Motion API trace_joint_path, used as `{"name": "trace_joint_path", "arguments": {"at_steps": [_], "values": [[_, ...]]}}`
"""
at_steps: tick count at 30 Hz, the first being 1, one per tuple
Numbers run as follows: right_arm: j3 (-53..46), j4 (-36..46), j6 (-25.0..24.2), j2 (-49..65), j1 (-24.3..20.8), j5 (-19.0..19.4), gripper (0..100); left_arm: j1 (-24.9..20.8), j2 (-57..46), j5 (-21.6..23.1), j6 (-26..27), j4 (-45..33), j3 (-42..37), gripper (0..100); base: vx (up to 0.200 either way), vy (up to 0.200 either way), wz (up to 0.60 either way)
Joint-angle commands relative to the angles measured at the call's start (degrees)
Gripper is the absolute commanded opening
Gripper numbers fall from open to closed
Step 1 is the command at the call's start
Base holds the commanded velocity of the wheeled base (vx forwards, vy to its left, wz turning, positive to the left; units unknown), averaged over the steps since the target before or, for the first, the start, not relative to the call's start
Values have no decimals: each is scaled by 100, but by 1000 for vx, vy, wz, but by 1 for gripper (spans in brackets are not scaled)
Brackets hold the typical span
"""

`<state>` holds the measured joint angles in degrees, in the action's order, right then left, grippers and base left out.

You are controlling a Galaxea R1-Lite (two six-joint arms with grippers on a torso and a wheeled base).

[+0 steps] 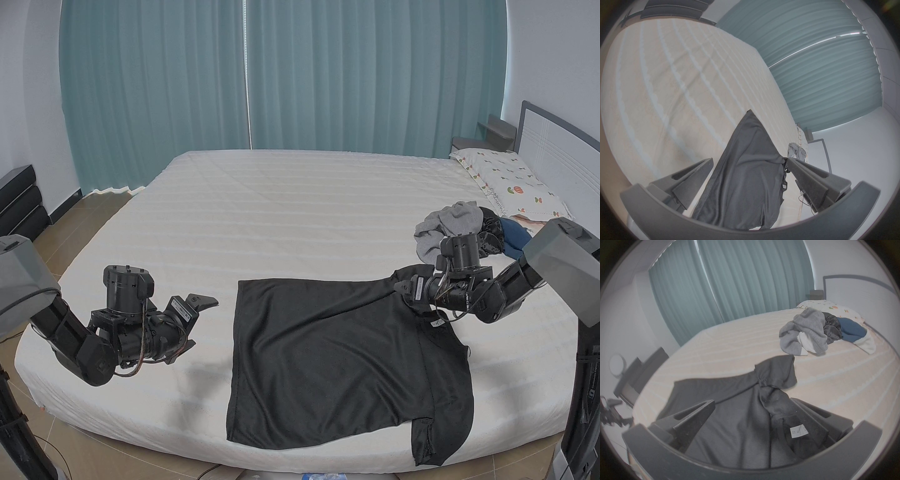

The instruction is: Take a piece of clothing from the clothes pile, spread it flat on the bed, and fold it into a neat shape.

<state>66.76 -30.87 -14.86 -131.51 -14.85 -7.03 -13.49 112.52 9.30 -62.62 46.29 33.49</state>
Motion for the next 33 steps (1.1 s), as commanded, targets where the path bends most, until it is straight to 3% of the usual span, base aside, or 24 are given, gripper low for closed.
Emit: {"name": "trace_joint_path", "arguments": {"at_steps": [1, 16, 33], "values": [[233, 37, 212, -665, -88, -351, 100, 181, 156, 45, -31, 47, -79, 100, 0, 0, 0], [488, 28, 212, -823, 360, -492, 100, 145, 323, 116, 4, 56, -132, 100, 0, 0, 0], [531, 46, 300, -1017, 404, -624, 100, 119, 376, 125, 13, 56, -193, 100, 0, 0, 0]]}}
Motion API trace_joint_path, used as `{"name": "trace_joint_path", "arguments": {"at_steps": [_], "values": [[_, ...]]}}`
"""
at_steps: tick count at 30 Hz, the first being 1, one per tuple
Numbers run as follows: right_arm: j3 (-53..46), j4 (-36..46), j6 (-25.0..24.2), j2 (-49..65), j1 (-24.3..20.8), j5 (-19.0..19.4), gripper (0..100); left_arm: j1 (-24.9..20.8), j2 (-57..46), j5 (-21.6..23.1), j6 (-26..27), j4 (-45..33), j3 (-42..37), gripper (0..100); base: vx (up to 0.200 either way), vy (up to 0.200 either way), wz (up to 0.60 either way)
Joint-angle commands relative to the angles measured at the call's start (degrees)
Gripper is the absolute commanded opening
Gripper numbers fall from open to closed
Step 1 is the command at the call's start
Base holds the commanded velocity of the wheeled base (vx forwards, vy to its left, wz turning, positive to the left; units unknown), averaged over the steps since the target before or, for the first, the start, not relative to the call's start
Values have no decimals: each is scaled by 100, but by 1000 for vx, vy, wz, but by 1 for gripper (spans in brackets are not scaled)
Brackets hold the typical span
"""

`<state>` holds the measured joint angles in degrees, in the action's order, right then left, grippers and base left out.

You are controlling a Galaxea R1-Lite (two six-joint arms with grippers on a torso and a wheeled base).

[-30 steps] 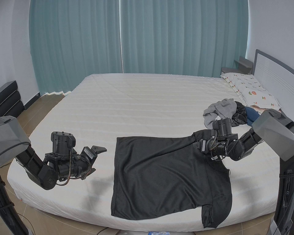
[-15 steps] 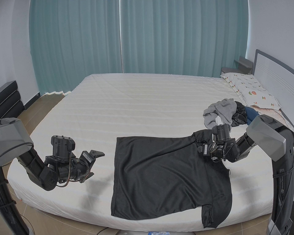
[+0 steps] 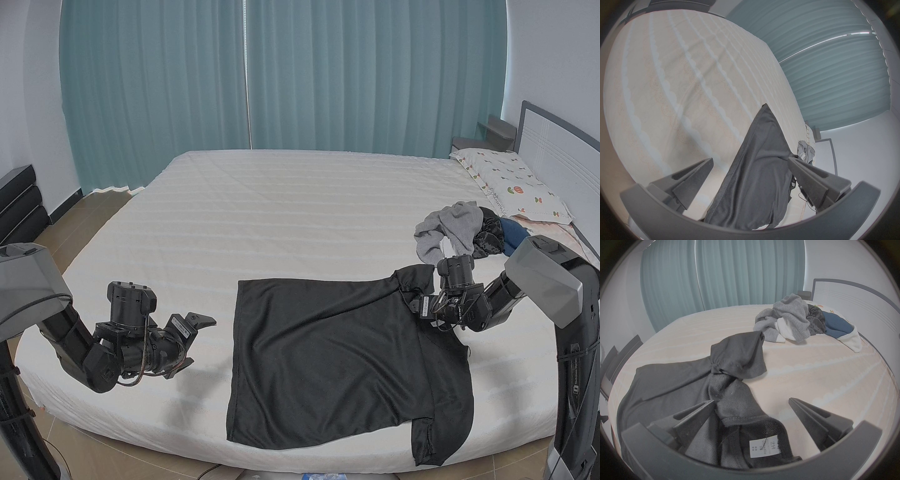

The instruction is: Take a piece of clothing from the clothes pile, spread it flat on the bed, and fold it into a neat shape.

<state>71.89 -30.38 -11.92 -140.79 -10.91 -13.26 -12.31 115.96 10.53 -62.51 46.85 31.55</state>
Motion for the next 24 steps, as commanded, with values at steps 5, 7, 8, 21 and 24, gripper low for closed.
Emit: {"name": "trace_joint_path", "arguments": {"at_steps": [5, 7, 8, 21, 24], "values": [[62, 6, 58, -177, 10, -1, 100, 1, 32, 1, -6, 0, 0, 100, 0, 0, 0], [150, 50, 94, -221, 19, -1, 0, 1, 32, 1, -6, 0, 0, 100, 0, 0, 0], [212, 58, 85, -230, 19, -1, 0, 1, 32, 1, -6, 0, 0, 100, 0, 0, 0], [607, 41, 41, -186, 432, 17, 0, -96, 173, -16, 20, 0, -8, 100, 0, 0, 0], [669, -12, -12, -203, 555, 52, 0, -105, 190, -16, 20, 0, -8, 100, 0, 0, 0]]}}
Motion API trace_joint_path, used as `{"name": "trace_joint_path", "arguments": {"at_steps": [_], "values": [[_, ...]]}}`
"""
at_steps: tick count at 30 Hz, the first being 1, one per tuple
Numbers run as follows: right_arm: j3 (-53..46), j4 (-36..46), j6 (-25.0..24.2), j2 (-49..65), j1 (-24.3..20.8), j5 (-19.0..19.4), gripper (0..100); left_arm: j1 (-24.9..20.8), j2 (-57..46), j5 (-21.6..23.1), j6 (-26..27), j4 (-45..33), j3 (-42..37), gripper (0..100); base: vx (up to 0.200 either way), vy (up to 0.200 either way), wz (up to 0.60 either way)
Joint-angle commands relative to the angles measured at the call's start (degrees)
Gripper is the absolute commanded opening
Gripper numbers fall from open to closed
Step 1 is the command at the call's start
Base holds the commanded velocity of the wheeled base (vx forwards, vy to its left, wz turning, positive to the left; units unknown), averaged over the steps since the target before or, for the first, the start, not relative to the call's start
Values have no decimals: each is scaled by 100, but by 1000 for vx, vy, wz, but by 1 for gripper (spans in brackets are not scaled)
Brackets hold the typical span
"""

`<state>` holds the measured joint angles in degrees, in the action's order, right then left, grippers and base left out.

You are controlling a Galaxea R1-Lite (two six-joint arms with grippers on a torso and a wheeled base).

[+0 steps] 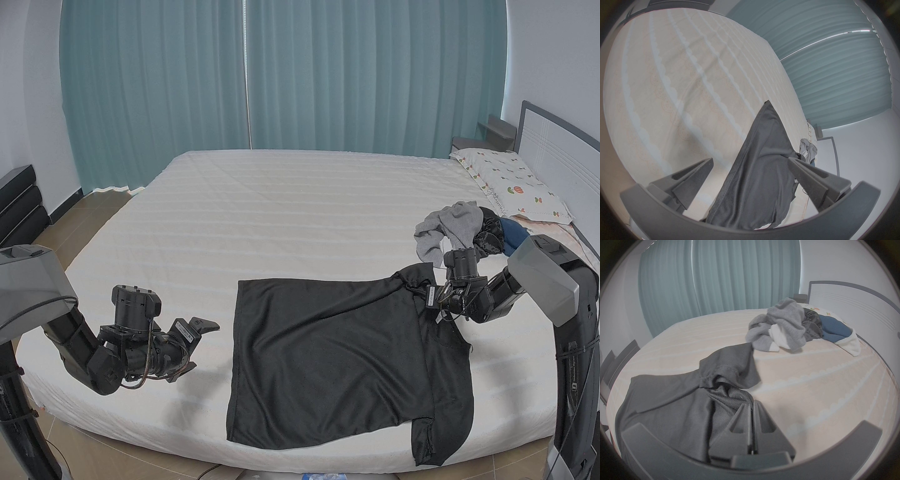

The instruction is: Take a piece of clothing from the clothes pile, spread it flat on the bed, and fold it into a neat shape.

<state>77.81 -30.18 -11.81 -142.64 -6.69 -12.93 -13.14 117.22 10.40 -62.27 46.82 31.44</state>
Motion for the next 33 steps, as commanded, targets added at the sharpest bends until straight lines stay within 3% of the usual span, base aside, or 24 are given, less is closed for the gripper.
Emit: {"name": "trace_joint_path", "arguments": {"at_steps": [1, 7, 11, 12, 16, 17, 22, 27, 33], "values": [[76, -31, -23, -18, 133, 19, 0, -22, 64, -3, -4, 2, 3, 100, 0, 0, 0], [199, 13, -568, -106, 291, 450, 0, -22, 81, -3, -4, 2, 3, 100, 0, 0, 0], [252, 30, -629, -132, 362, 502, 0, -31, 90, -3, -4, 2, 3, 100, 0, 0, 0], [270, 30, -629, -132, 388, 502, 100, -31, 90, -3, -4, 2, 3, 100, 0, 0, 0], [226, 4, -787, -53, 414, 546, 100, -31, 81, -20, 13, 2, 3, 100, 0, 0, 0], [138, 39, -1078, 105, 406, 696, 100, -31, 81, -47, 13, 2, 3, 100, 0, 0, 0], [-442, -14, -1526, 615, 423, 1214, 100, -39, 46, -55, 13, 11, -41, 100, 0, 0, 0], [-1216, -111, -2123, 1177, 406, 1408, 100, -118, -7, -55, 13, 11, -164, 100, 0, 0, 0], [-2402, -409, -3363, 2003, 274, 1891, 100, -294, -68, -73, 13, 310, -393, 100, -133, 0, 0]]}}
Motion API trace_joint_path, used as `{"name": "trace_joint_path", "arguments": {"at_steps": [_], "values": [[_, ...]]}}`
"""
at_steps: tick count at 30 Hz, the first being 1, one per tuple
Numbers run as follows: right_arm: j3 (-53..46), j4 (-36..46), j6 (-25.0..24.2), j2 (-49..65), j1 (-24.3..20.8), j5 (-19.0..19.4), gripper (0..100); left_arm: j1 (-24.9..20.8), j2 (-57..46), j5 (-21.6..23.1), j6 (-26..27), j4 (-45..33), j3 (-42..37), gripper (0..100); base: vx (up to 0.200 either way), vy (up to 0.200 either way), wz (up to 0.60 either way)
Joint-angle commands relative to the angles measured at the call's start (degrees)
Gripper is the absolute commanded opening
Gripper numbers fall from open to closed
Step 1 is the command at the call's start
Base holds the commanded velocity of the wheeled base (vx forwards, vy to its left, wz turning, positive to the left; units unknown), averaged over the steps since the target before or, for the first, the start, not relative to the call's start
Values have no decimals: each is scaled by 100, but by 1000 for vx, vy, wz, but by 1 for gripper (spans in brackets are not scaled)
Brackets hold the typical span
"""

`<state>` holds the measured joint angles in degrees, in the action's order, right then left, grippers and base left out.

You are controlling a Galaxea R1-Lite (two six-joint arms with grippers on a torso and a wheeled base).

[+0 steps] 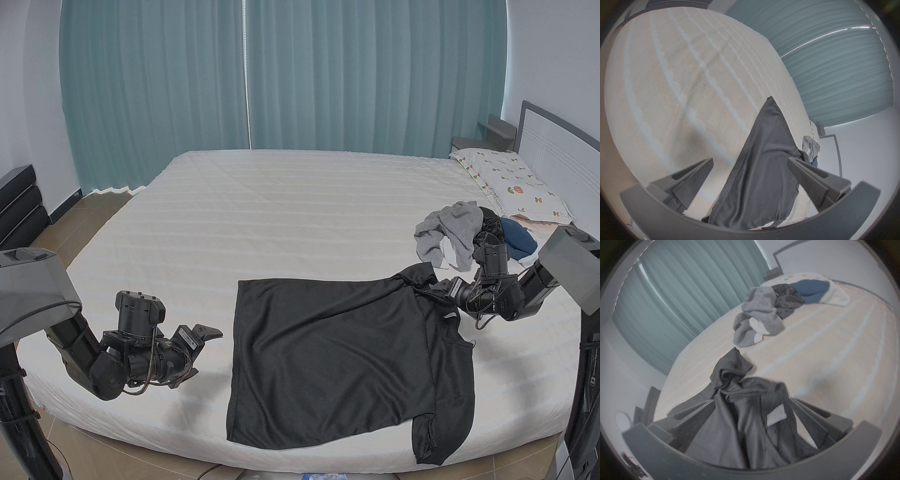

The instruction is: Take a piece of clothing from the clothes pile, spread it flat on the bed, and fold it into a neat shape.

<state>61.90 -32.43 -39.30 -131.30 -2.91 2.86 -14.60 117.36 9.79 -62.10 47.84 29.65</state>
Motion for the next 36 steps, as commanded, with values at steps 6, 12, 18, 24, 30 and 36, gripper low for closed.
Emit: {"name": "trace_joint_path", "arguments": {"at_steps": [6, 12, 18, 24, 30, 36], "values": [[-1629, -501, -1150, 1327, -131, 417, 100, -174, -108, -12, -4, 578, -451, 100, -167, 0, 0], [-2560, -1275, -1150, 1643, -262, 513, 100, -183, -213, 14, -39, 666, -574, 100, 0, 0, 0], [-3079, -2198, -1141, 1520, -315, 575, 100, -201, -240, 58, -66, 701, -583, 100, 0, 0, 0], [-3202, -2303, -1141, 1520, -315, 584, 100, -324, -240, 49, -66, 692, -592, 100, 0, -133, 0], [-3308, -2312, -1106, 1634, -333, 575, 100, -385, -231, 23, -48, 692, -600, 100, 0, -200, 0], [-3343, -2321, -1106, 1652, -333, 584, 100, -385, -196, 5, -39, 692, -600, 100, 0, -200, 0]]}}
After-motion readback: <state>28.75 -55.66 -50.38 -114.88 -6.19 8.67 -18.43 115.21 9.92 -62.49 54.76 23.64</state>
